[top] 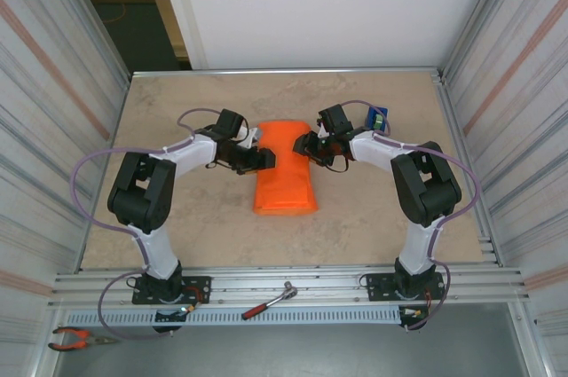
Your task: Wrap the gift box in paper
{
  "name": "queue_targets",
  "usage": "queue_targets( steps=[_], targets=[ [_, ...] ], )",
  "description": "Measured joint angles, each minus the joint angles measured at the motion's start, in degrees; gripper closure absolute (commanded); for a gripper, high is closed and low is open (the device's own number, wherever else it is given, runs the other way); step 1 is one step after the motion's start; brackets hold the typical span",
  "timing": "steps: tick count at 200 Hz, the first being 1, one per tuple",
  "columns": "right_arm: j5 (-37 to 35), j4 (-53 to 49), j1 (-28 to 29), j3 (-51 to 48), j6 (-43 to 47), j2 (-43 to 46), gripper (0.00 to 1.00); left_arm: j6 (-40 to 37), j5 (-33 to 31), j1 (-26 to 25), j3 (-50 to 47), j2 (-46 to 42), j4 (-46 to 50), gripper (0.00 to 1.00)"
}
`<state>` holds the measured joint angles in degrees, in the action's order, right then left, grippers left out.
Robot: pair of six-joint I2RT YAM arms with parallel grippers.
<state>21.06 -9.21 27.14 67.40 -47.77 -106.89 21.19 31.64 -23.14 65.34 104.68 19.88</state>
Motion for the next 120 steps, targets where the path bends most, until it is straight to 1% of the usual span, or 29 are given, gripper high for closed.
queue_targets(
  steps=[34, 50, 67, 79, 91, 120],
  targets=[
    [0.1, -1.1, -0.1, 0.5, 0.0, 0.0, 0.47, 0.0, -0.6, -0.3, 0.0, -0.1, 0.0, 0.35],
    [0.4, -2.4, -0.6, 1.1, 0.0, 0.0, 0.43, 0.0, -0.9, -0.5, 0.1, -0.1, -0.2, 0.35],
    [1.2, -4.2, -1.3, 2.0, 0.1, 0.0, 0.36, 0.0, -1.2, -0.7, 0.1, -0.1, -0.4, 0.36],
    [1.9, -5.4, -2.3, 3.2, 0.2, 0.0, 0.3, 0.0, -1.3, -0.8, 0.1, -0.1, -0.4, 0.36],
    [2.5, -6.4, -3.5, 5.0, 0.3, 0.0, 0.27, 0.0, -1.4, -0.8, 0.1, -0.1, -0.5, 0.36],
    [3.2, -7.7, -7.3, 6.9, 0.6, 2.1, 0.24, 0.0, -1.4, -0.8, -0.1, -0.1, -0.5, 0.36]
  ],
)
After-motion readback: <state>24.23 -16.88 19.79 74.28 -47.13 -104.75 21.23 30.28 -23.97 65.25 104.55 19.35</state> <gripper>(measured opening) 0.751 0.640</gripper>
